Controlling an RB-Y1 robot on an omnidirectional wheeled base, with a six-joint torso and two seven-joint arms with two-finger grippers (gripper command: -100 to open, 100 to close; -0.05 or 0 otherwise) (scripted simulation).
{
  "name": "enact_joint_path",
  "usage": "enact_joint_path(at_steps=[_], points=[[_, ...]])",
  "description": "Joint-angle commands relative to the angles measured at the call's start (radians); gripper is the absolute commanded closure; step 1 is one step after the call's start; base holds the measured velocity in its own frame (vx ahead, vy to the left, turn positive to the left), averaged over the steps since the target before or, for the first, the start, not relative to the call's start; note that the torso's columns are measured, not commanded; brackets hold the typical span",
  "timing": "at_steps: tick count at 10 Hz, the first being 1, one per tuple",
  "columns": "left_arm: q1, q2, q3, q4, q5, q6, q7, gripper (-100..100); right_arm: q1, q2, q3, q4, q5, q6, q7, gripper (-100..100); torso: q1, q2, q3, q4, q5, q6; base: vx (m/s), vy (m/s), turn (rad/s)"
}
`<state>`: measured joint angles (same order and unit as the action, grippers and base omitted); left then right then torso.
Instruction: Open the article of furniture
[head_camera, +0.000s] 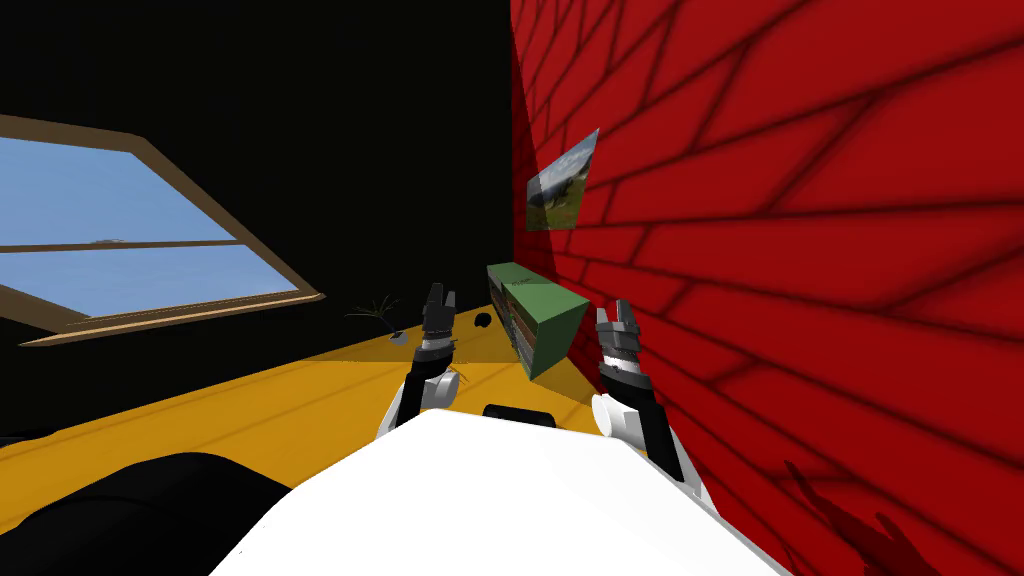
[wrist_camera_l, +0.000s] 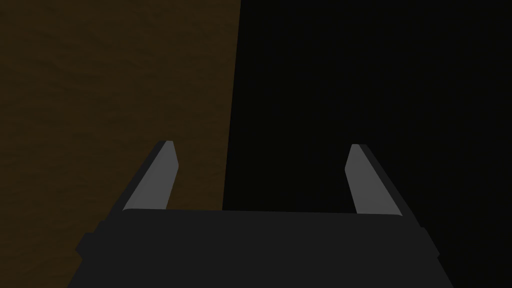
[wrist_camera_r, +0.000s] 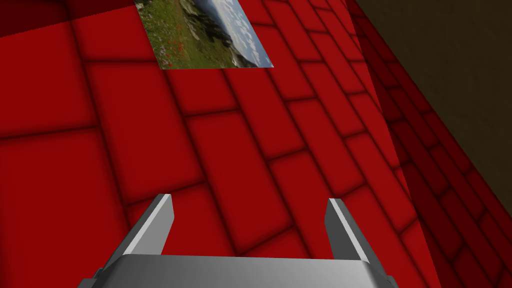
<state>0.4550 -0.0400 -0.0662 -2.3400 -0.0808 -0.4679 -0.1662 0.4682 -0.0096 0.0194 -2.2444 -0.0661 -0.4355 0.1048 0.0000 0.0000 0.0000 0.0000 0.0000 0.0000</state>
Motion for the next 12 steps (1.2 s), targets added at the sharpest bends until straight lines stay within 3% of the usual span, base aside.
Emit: enact_joint_path(at_steps=[1, 9, 10, 12], points=[[0.000, 0.000, 0.000, 0.000, 0.000, 0.000, 0.000, 0, 0.000, 0.000, 0.000, 0.000, 0.000, 0.000, 0.000, 0, 0.000, 0.040, -0.082, 0.041, 0.000, 0.000, 0.000, 0.000, 0.000], [0.000, 0.000, 0.000, 0.000, 0.000, 0.000, 0.000, 0, 0.000, 0.000, 0.000, 0.000, 0.000, 0.000, 0.000, 0, 0.000, 0.618, -1.234, 0.617, 0.000, 0.000, 0.000, 0.000, 0.000], [0.000, 0.000, 0.000, 0.000, 0.000, 0.000, 0.000, 0, -0.001, -0.031, -0.004, 0.006, 0.013, 0.003, 0.001, -100, 0.000, 0.691, -1.382, 0.691, 0.000, 0.000, 0.024, 0.028, -0.007], [0.000, 0.000, 0.000, 0.000, 0.000, 0.000, 0.000, 0, -0.003, -0.074, -0.012, 0.021, 0.044, 0.011, 0.004, -100, 0.002, 0.733, -1.471, 0.734, 0.001, 0.000, 0.047, 0.061, -0.018]])
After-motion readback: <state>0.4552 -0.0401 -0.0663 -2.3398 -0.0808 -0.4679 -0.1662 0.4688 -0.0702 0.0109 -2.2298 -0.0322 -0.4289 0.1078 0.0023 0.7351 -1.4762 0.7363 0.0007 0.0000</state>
